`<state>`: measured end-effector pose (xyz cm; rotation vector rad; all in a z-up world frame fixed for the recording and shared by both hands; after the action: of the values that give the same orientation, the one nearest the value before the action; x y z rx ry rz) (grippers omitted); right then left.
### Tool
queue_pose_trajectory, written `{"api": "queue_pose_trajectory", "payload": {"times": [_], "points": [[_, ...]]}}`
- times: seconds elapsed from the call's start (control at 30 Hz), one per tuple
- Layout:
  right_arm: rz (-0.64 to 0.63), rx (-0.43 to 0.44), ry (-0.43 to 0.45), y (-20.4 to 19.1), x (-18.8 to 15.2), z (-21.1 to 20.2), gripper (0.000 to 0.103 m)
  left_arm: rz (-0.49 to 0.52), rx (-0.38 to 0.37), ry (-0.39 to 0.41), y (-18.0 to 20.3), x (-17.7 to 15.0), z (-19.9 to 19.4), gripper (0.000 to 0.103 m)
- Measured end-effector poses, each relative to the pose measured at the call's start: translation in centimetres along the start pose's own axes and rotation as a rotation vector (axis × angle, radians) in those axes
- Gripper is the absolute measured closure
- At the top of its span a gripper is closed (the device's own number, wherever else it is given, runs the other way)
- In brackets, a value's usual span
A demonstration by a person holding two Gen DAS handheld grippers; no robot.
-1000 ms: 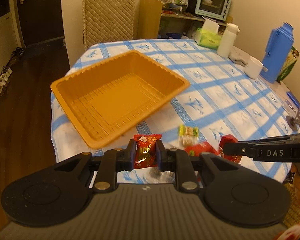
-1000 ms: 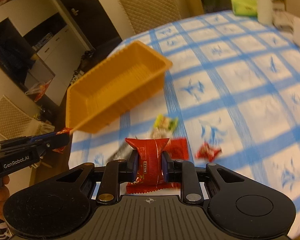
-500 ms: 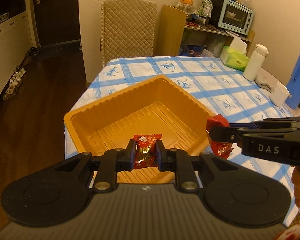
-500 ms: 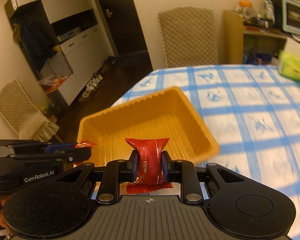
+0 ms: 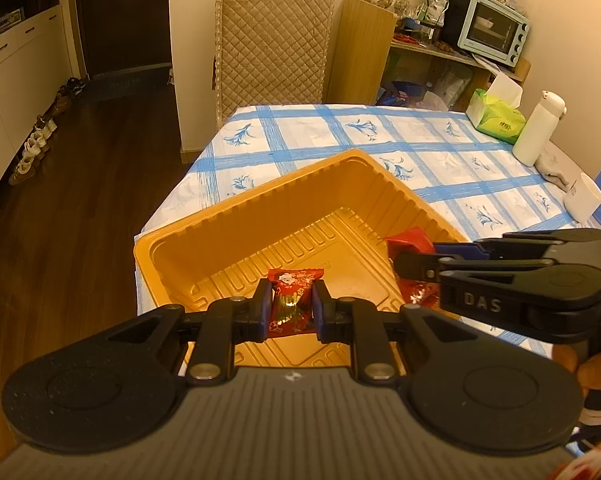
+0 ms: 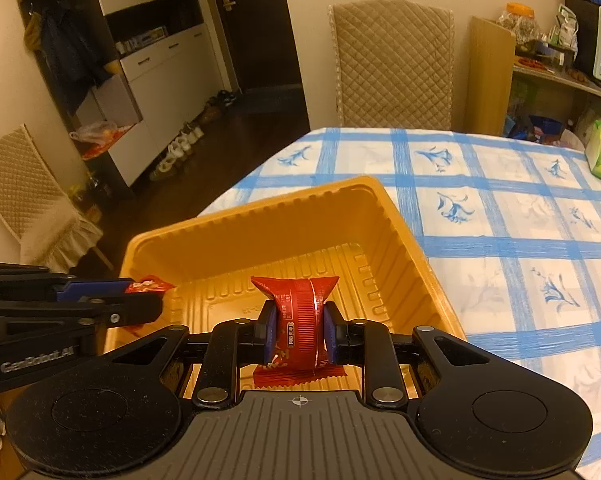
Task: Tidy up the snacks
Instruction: 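Lower the red candy into the orange tray and open the right tool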
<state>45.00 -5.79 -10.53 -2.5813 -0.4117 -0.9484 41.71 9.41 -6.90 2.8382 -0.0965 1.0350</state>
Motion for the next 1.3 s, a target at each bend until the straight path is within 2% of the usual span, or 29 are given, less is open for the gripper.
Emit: {"api": "queue_pose_trajectory", "payload": {"times": [0.23,0.27,0.37,0.4,1.03,1.13,1.2,1.3], "points": [[0.005,-0.004,-0.024,0.3,0.0,1.9,0.078,-0.003,-0.001,-0.016,-0.4,-0.1,0.8,0.084],[0.008,-0.008,-0.026,0.4,0.0,2.0,0.074,-0.003,-0.002,-0.018,-0.5,-0.2,0.8,0.084],[0.022,-0.015,-0.006,0.6,0.1,1.9,0.051,-0.005,-0.002,-0.021,-0.7,-0.2,1.0,0.084],[0.029,-0.013,0.008,0.7,0.2,1.6,0.049,-0.005,-0.004,-0.022,-0.8,-0.2,1.1,0.084],[0.071,-0.060,0.012,1.4,-0.9,-0.4,0.047,0.028,-0.047,-0.007,-0.5,0.9,2.2,0.083],[0.079,-0.068,0.018,1.4,-1.0,-0.9,0.046,0.048,-0.046,0.004,-0.3,1.1,2.1,0.078],[0.084,-0.072,0.026,1.3,-1.2,-1.4,0.041,0.054,-0.048,0.008,-0.3,1.1,1.8,0.072],[0.093,-0.075,0.048,1.2,-1.4,-2.4,0.034,0.055,-0.057,0.010,-0.4,0.9,1.3,0.069]]}}
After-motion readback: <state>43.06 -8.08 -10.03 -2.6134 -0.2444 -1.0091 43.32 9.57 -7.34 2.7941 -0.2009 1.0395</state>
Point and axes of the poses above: each gripper's, at about its wrist camera, not at the fingertips, and z roughly the way its jaws point, y to its right, x to its top, the point moved 4 cm from there along z, roughly the way its jaws point
